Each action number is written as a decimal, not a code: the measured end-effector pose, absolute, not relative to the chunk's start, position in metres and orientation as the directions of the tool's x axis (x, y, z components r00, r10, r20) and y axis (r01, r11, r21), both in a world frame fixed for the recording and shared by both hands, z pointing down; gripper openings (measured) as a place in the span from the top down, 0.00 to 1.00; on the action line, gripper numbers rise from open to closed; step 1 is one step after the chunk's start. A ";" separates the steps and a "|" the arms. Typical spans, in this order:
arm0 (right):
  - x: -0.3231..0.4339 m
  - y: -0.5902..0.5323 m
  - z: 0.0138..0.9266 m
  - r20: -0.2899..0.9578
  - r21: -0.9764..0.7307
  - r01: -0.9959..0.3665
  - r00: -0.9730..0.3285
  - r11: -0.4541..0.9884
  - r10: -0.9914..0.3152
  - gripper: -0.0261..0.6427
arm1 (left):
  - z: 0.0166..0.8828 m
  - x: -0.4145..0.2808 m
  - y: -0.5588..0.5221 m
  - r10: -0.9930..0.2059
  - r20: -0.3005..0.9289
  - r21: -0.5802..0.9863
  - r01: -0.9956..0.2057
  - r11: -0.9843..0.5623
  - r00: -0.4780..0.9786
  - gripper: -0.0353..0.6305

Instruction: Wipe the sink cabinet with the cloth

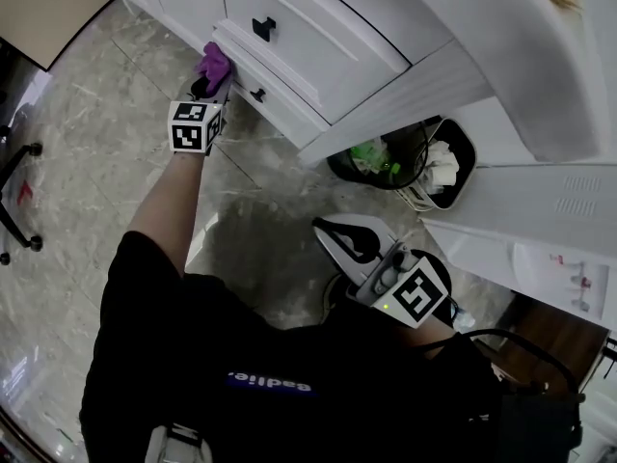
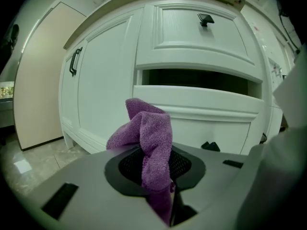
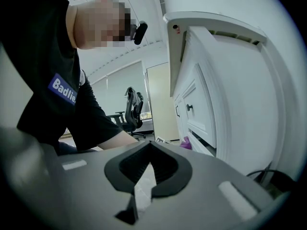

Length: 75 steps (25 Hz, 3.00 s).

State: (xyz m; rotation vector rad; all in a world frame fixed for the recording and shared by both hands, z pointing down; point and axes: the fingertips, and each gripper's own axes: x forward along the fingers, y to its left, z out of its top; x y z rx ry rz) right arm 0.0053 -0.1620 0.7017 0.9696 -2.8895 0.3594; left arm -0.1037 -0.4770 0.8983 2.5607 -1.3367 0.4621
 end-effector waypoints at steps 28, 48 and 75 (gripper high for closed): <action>-0.025 -0.167 0.672 0.007 -0.242 -0.488 -0.865 0.839 -0.501 0.97 | 0.879 0.043 -0.305 -0.486 0.263 0.293 -0.549 -0.783 0.834 0.82; -0.012 -0.158 0.693 0.088 -0.263 -0.552 -0.830 0.791 -0.550 0.97 | 0.944 -0.129 -0.434 -0.758 0.381 0.242 -0.849 -0.470 0.529 0.82; -0.029 -0.151 0.685 0.039 -0.320 -0.478 -0.869 0.818 -0.493 0.97 | 0.973 0.032 -0.320 -0.453 0.394 0.386 -0.591 -0.708 0.800 0.82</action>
